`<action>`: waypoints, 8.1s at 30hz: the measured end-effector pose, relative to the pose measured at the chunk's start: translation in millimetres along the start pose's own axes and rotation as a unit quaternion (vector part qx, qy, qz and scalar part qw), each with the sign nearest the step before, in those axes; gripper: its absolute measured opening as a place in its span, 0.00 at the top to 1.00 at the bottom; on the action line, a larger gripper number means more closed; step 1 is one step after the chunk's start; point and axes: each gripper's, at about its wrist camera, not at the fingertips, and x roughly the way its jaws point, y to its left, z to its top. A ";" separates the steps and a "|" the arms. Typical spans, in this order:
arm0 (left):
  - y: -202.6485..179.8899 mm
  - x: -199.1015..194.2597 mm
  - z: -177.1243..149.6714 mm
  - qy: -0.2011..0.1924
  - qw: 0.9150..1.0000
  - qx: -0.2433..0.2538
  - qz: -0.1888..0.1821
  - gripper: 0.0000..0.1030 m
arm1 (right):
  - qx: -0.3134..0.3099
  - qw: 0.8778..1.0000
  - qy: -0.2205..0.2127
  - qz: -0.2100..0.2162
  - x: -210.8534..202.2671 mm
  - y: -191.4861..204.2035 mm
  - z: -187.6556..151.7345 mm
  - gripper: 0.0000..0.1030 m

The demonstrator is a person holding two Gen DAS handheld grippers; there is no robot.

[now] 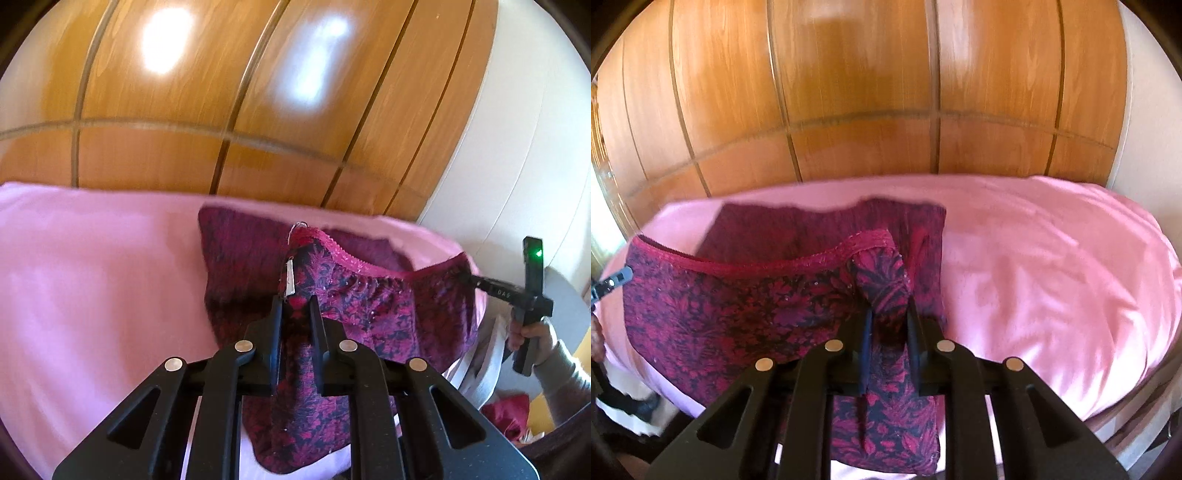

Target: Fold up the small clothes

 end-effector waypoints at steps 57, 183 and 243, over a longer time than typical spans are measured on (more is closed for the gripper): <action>61.3 155.0 13.9 0.073 0.980 -0.095 0.158 0.42 | 0.010 0.998 0.048 0.043 138.6 23.0 47.8 0.43; -51.0 112.3 -15.1 0.069 0.997 -0.030 -0.014 0.52 | 0.256 0.948 0.116 0.153 90.3 -104.3 -40.3 0.27; 32.5 85.9 55.3 0.141 0.986 -0.041 -0.080 0.80 | -0.075 0.954 0.009 0.291 -7.1 133.4 1.1 0.44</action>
